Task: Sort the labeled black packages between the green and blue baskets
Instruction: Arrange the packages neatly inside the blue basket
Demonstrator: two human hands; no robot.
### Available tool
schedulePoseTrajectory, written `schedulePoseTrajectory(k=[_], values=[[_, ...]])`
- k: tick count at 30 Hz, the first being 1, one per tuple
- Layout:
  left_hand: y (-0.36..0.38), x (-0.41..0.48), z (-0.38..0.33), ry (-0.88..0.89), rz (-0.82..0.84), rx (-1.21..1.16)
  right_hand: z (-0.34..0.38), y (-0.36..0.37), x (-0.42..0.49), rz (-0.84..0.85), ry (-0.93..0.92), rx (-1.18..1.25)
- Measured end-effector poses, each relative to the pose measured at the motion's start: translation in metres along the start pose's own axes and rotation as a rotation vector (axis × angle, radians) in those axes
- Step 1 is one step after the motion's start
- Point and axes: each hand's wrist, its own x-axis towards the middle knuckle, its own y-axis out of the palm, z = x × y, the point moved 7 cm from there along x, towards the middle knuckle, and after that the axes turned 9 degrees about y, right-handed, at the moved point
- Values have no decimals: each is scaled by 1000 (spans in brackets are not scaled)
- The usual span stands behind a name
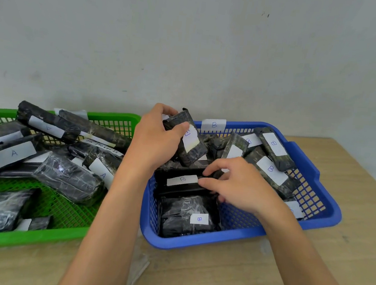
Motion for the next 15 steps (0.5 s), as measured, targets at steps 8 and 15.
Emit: schedulePoseTrajectory(k=[8,15], values=[[-2,0,0,7,-10,17,-6,-3,1,77,51,183],[-2,1,1,12,-11,19,5,-16,-8,149,45,399]])
